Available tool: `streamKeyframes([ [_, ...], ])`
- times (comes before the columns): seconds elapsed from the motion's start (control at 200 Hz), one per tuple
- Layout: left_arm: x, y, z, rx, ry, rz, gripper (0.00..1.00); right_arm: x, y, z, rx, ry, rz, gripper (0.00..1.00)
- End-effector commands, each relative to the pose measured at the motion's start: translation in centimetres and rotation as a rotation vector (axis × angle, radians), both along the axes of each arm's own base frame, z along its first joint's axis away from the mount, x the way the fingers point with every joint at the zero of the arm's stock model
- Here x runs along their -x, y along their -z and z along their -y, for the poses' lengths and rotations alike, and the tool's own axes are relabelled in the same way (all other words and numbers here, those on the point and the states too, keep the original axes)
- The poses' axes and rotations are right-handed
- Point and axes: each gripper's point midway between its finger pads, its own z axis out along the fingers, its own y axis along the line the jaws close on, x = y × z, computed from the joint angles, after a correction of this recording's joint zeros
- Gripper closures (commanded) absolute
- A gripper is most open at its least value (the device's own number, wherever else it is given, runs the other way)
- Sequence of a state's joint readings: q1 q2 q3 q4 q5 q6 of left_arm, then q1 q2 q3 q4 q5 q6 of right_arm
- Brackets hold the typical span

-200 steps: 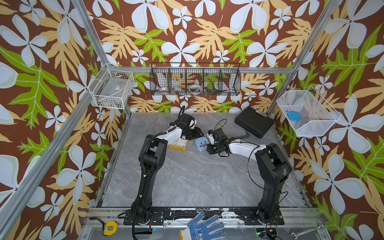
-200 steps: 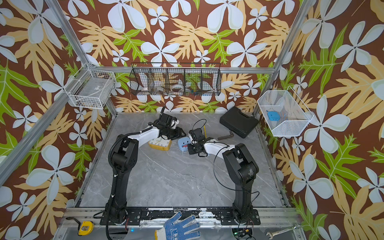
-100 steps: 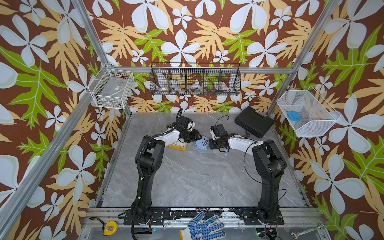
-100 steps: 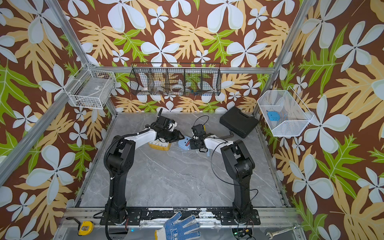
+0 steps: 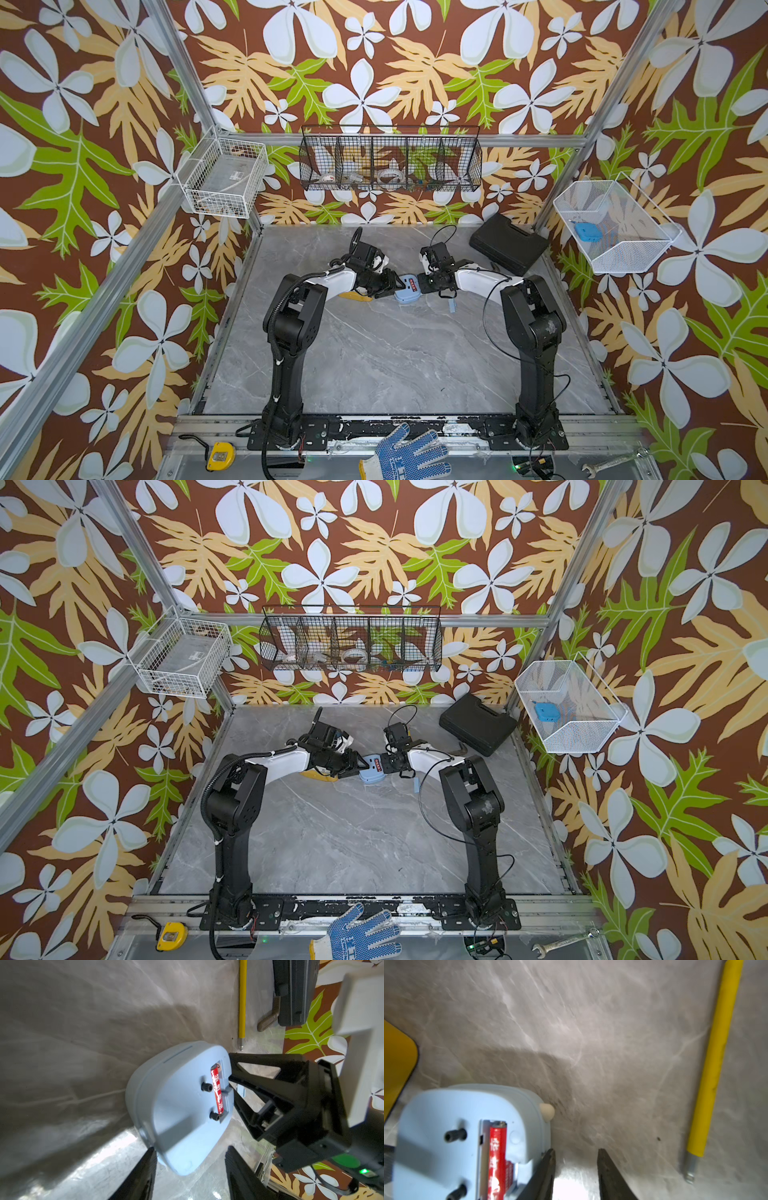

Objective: Insert the battery into the alarm
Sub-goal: Adjust the alarm at the center of the board.

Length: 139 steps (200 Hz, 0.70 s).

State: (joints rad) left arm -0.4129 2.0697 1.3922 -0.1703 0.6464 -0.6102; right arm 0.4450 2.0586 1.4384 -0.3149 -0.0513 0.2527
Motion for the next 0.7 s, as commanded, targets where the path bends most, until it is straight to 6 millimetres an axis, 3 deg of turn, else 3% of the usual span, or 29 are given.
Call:
streamKeyframes([
  [0.0,-0.8,-2.6,0.8,0.063,0.011,0.077,0.45,0.2,-2.4,0.2,-0.004,-0.042,0.027,0.63],
  [0.135,-1.5,-4.2,0.1,0.046,-0.033,0.136,0.45,1.5,-5.1,2.1,-0.029,-0.028,0.044,0.64],
  [0.21,-1.8,-4.8,-0.2,0.045,-0.050,0.155,0.45,2.7,-5.3,3.8,-0.040,-0.002,0.014,0.65],
  [0.43,-1.9,-5.4,-0.5,0.047,-0.071,0.178,0.45,6.1,-3.7,8.3,-0.121,0.099,-0.072,0.69],
  [0.691,-2.0,-5.2,-0.6,0.048,-0.088,0.174,0.45,8.2,-0.8,9.9,-0.261,0.171,-0.144,0.72],
])
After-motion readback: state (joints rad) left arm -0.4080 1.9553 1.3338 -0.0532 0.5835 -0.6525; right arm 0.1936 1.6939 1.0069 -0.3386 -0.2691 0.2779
